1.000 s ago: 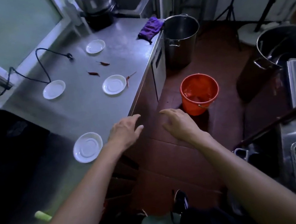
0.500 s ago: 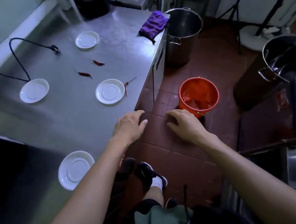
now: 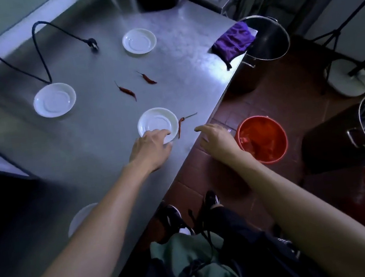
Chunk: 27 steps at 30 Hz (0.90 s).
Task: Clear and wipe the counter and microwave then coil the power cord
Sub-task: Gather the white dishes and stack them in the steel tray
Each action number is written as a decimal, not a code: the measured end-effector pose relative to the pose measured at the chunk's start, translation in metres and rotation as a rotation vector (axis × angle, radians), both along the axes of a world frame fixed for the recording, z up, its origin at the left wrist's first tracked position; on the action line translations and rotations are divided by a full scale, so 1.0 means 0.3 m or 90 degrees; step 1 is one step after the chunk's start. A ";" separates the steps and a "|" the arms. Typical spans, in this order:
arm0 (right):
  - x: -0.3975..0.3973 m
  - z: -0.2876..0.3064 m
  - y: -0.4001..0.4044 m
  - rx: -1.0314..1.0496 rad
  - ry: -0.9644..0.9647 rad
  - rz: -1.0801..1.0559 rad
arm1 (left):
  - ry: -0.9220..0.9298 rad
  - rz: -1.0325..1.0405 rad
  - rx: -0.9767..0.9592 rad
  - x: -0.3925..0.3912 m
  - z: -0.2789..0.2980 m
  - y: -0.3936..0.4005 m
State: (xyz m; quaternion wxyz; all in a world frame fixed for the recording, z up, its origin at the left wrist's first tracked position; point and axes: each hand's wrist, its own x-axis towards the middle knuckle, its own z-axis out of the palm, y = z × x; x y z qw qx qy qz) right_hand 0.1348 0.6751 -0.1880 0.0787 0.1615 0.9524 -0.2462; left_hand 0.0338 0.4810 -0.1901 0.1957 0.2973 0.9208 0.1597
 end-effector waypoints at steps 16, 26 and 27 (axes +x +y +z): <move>-0.367 -0.295 0.181 0.034 0.014 0.238 | -0.043 0.116 -0.056 -0.282 -0.089 0.173; -0.525 -0.331 0.352 -0.004 0.100 0.338 | -0.067 0.175 -0.038 -0.457 -0.137 0.281; -0.540 -0.329 0.372 -0.011 0.098 0.318 | -0.068 0.188 -0.031 -0.475 -0.141 0.290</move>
